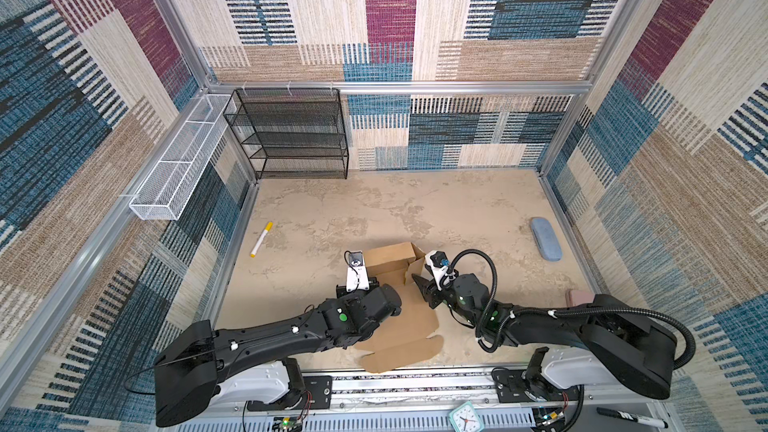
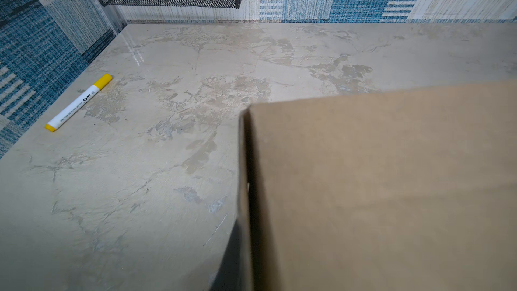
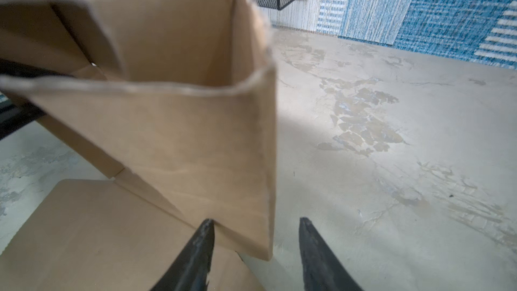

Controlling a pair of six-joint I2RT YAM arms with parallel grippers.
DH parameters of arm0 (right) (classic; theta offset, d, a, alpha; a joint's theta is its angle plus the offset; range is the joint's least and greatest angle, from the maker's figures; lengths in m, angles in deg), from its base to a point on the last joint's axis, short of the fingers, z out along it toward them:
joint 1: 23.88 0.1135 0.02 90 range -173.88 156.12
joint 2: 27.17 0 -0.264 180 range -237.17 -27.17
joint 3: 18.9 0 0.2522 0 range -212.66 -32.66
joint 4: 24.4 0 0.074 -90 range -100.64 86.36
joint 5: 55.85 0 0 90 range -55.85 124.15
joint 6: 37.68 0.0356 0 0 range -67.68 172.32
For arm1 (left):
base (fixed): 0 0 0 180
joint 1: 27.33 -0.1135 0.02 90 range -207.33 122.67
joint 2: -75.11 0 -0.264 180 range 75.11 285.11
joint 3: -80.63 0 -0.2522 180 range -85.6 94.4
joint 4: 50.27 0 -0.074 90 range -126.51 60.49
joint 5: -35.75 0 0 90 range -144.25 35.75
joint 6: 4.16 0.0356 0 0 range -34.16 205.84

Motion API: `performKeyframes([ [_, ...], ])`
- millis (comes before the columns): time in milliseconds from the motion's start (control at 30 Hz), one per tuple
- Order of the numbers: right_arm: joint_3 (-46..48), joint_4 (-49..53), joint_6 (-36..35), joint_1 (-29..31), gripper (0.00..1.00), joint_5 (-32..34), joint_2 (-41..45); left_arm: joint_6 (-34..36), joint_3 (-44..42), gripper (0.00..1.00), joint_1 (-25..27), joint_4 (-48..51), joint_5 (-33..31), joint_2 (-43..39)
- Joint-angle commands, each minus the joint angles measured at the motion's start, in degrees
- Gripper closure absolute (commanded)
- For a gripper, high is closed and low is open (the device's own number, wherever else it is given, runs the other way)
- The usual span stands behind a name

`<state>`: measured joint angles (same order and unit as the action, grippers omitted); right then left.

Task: Fold the paper box

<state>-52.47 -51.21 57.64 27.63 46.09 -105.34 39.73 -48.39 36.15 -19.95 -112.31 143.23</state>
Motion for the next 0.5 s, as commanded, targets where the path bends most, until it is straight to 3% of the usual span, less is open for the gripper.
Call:
performKeyframes([
  [0, -1.1, -4.1, -2.1, 0.1, 0.5, 2.1, -1.2, 2.4, -0.3, 1.0, 0.0, -3.4, 1.0, -0.2],
  [167, -1.1, -4.8, -2.0, -0.8, 0.5, 2.4, -1.7, 3.2, -1.1, 1.0, 0.0, -4.5, 1.6, -1.1],
  [467, 0.5, -8.9, -2.4, -3.3, 0.52, -4.1, 0.5, 6.2, -3.2, 1.0, 0.0, -8.5, 3.4, -2.4],
])
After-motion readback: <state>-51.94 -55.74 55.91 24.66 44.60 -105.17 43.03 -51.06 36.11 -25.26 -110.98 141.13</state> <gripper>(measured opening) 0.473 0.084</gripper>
